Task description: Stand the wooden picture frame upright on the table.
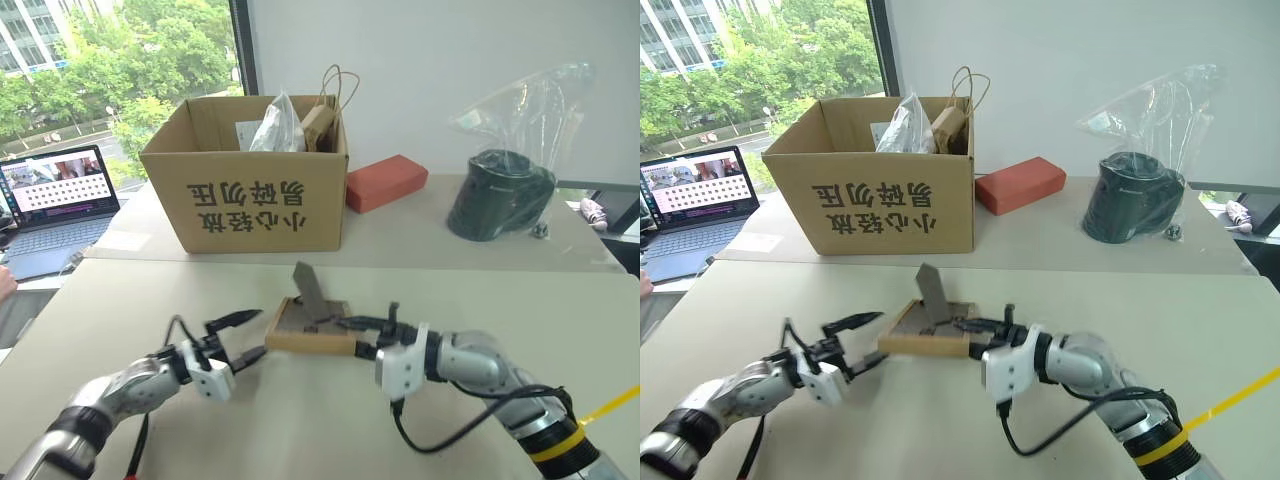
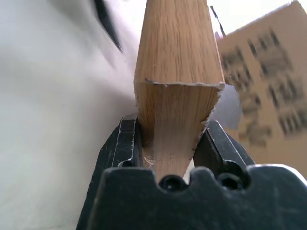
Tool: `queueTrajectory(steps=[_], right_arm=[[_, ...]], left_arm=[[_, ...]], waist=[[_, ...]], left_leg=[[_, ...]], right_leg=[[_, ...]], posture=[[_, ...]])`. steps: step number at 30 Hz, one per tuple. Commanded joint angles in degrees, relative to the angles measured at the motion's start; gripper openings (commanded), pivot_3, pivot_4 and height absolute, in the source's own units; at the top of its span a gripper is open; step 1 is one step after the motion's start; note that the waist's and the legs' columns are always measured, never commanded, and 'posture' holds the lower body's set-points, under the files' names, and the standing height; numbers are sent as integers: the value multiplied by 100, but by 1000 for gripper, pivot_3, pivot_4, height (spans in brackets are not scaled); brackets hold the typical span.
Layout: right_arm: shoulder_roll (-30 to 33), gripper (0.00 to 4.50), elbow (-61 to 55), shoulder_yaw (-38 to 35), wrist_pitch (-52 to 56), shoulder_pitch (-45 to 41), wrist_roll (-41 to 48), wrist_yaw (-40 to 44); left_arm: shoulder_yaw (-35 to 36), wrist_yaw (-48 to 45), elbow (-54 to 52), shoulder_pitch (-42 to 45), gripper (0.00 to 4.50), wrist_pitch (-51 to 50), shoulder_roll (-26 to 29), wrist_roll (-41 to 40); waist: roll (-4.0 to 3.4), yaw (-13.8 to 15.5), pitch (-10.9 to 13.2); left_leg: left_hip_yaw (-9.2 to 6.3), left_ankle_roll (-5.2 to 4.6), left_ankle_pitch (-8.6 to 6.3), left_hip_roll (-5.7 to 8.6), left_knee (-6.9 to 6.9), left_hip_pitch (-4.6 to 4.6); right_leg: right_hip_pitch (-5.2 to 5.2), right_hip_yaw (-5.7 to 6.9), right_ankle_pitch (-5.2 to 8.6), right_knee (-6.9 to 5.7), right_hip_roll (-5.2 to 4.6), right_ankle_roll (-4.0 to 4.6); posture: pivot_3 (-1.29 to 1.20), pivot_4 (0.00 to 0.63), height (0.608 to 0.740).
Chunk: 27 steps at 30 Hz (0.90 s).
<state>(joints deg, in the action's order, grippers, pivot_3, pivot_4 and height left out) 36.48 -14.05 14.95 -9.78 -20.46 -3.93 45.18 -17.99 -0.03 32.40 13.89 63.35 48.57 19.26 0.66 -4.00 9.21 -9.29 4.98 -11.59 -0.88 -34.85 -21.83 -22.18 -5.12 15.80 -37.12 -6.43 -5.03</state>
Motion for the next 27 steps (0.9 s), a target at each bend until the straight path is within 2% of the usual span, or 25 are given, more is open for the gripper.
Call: queueTrajectory(steps=[1,3,7,9,12,16,20,27], right_arm=[[305,1217,-980,-884,3012,-888,2698,582],[571,1217,-1220,-1175,4398,-1302,3839,741],[893,1217,-930,-1474,6071,-2057,5051,870],[884,1217,-440,-1403,6834,-2477,5361,896],[863,1217,-213,-1181,6886,-2614,5160,973],[659,1217,407,-769,6755,-2742,4652,969],[631,1217,752,-456,6582,-2686,4198,1069],[385,1217,1479,-363,6693,-2758,3847,1085]], left_arm=[[288,-378,-1010,-807,3868,-626,-20,-614],[396,-586,-1500,-1161,3868,-901,-72,-780],[593,-1021,-2313,-1506,3868,-1423,-214,-1308],[489,-1579,-2988,-1685,3868,-2091,-217,-2363],[558,-2186,-3909,-1918,3868,-3219,-183,-3565],[1095,-2349,-5547,-2605,3868,-4700,203,-4873],[1498,-2283,-6260,-3089,3868,-5549,114,-5251],[1902,-2185,-6656,-3295,3868,-6395,-426,-5237]], waist=[[-5,2,12],[-9,21,26],[-8,103,26],[-7,117,28],[-7,128,28],[1,45,37],[-7,13,63],[-7,-12,71]], left_leg=[[0,0,0,0,-1,-2],[-1,0,0,-1,-1,-8],[-12,-2,-2,-7,9,-8],[-9,-3,-2,-5,5,-17],[-6,-3,-2,-6,4,-20],[-5,-6,-4,-8,4,-31],[-2,-6,-4,-6,2,-37],[1,-6,-4,-9,1,-24]], right_leg=[[0,0,-1,-1,0,2],[-2,1,-6,1,0,10],[-5,15,-1,3,3,20],[-9,15,-1,5,2,19],[-15,11,-2,3,2,20],[-30,11,1,3,4,19],[-34,10,1,6,2,19],[-26,7,0,5,8,19]], posture=[[0,150,740],[0,150,740],[0,150,740],[0,150,740],[0,150,740],[0,150,740],[0,150,740],[0,150,740]])
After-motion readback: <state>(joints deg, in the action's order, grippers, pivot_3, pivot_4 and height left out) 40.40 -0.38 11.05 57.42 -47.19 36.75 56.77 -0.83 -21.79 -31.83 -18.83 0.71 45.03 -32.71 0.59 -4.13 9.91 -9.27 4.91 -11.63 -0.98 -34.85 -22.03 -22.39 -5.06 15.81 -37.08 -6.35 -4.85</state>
